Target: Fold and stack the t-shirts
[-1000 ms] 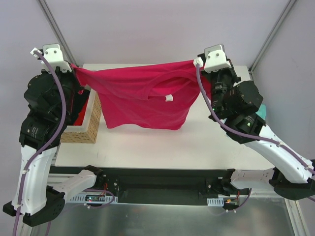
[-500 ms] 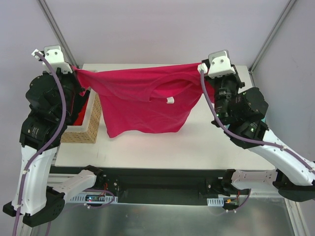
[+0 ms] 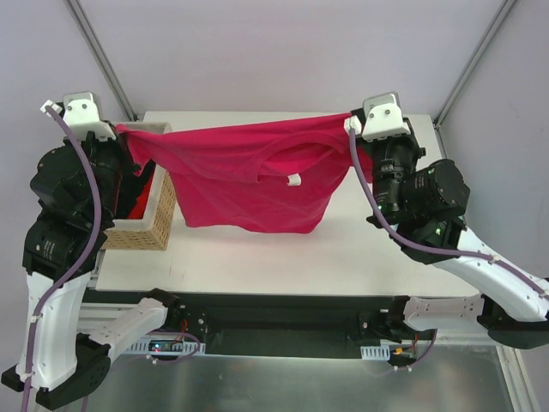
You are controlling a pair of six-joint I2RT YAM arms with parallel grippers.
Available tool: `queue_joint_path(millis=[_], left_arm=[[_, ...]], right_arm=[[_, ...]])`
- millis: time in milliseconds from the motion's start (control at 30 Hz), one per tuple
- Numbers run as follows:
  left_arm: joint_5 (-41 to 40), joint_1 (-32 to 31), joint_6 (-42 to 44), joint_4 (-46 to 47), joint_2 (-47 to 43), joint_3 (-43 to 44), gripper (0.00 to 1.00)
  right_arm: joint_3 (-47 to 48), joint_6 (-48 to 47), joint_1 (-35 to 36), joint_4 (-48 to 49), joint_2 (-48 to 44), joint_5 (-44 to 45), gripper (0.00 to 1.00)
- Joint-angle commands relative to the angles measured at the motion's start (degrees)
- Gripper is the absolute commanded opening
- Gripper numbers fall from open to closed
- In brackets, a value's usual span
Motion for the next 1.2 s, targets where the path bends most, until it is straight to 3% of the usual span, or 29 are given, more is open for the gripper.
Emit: queue_joint_path(millis=[0,633,1167], left_arm=[[-0.7,0.9,-2.2,0.0,-1.6,-1.4,0.00],[1.2,0.9,-4.7,-2.3,-1.5,-6.0,0.00],[2.9,0.9,-6.0,-2.0,2.3,-7.2,0.00]], right_arm=[[-0.7,-1.9,1.0,5.7,-2.0,3.5,0.01],[-4.9,3.1,1.2,2.5,-2.9,7.1,0.01],[-4.1,7.4,-1.2,-2.4,2.0,6.5,0.01]])
